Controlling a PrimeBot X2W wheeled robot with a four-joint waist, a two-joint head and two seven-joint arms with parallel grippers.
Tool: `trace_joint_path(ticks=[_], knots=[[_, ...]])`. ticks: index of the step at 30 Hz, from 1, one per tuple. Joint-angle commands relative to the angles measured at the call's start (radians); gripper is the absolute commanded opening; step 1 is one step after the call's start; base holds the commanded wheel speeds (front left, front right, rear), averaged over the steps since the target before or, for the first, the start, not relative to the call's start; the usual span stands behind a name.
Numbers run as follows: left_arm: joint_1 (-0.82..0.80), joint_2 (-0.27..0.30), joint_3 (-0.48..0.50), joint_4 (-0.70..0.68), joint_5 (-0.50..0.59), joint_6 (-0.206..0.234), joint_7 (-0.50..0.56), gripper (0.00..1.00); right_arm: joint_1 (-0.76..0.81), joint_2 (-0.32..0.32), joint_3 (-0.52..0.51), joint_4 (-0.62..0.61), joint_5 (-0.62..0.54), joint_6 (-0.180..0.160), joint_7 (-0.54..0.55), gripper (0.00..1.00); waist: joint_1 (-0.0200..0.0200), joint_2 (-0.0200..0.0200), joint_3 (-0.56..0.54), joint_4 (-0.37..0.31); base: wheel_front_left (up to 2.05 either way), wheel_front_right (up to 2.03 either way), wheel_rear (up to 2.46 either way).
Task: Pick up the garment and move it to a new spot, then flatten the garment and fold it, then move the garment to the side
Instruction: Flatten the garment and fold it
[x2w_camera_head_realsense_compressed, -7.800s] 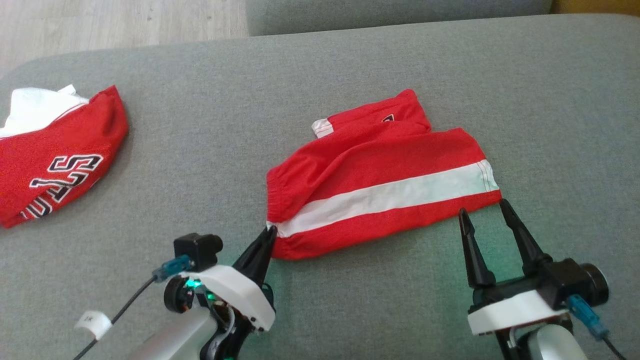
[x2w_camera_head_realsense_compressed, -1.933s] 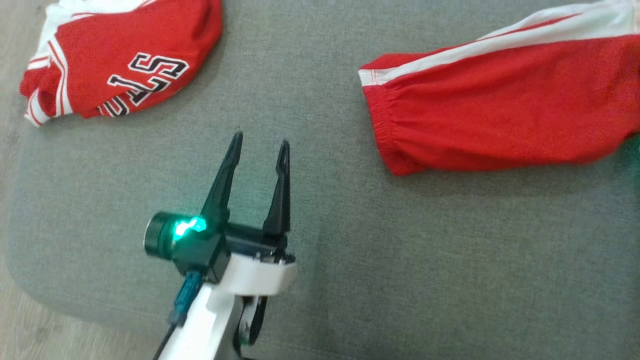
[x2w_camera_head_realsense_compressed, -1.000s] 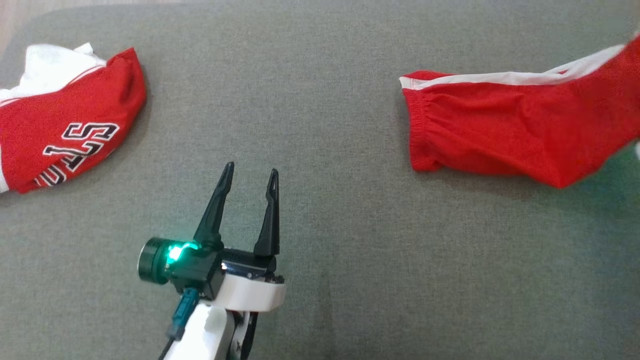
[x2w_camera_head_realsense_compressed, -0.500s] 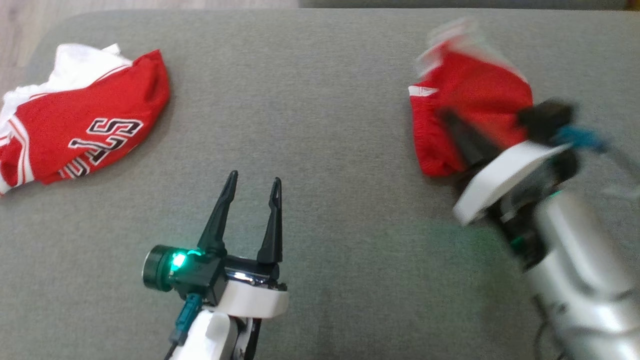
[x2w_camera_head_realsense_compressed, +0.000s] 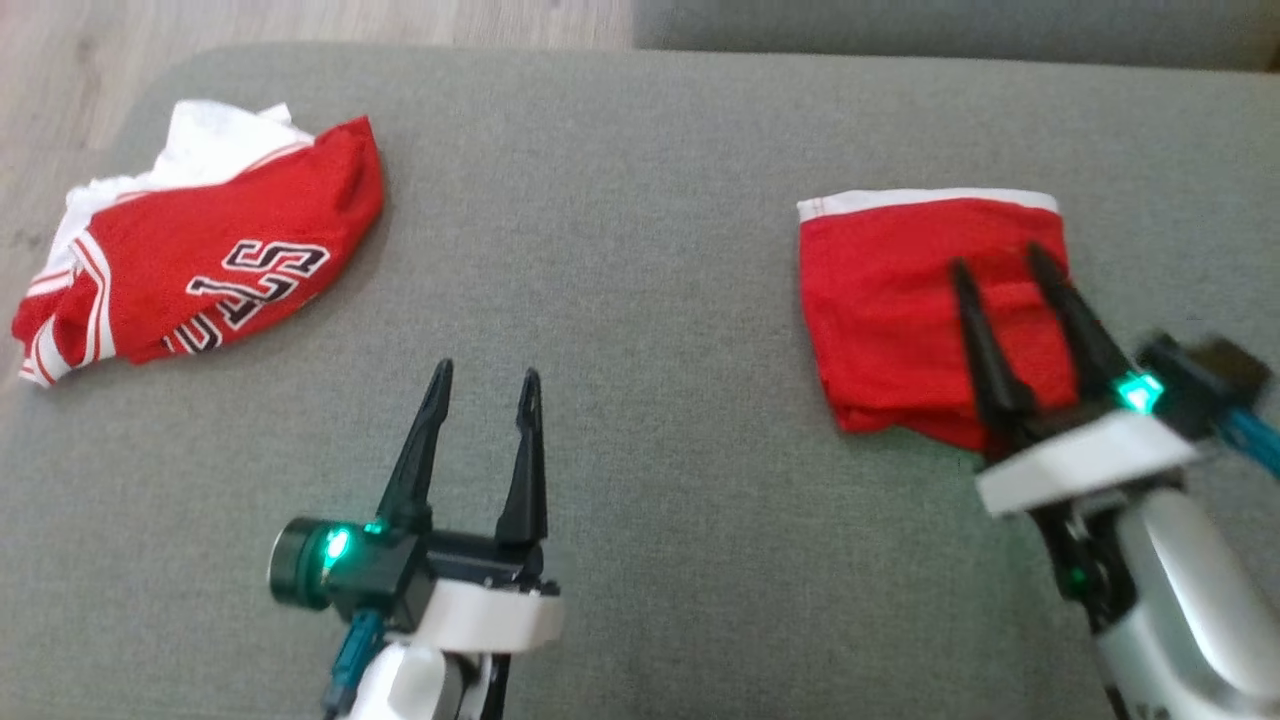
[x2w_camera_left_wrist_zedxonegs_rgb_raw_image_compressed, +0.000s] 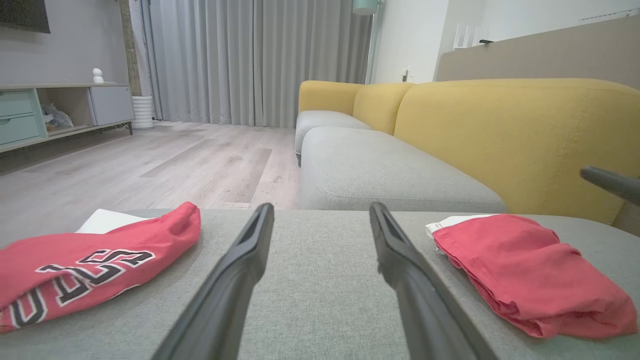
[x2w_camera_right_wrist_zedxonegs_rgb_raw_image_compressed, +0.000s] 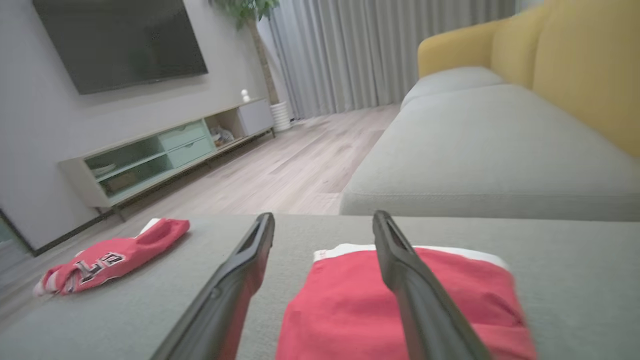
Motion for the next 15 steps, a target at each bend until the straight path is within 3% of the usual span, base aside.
trace_joint_path(ticks=[1,6,15], knots=[[0.008,0.005,0.044,-0.043,0.009,0.007,-0.005,1.0,0.026,-0.007,-0.018,-0.028,-0.031,-0.001,-0.055,1.0,0.0,0.0,-0.021,-0.005,0.0,0.0,0.0],[0.059,0.005,0.084,-0.071,0.007,0.01,-0.005,1.0,0.115,0.005,-0.09,-0.011,-0.086,-0.001,-0.133,1.0,0.0,0.0,-0.062,-0.017,0.0,0.0,0.0],[0.18,0.005,0.124,-0.074,0.051,-0.009,-0.005,1.0,0.288,0.065,-0.154,-0.028,-0.155,-0.001,-0.14,1.0,0.0,0.0,-0.153,-0.033,0.0,0.0,0.0]])
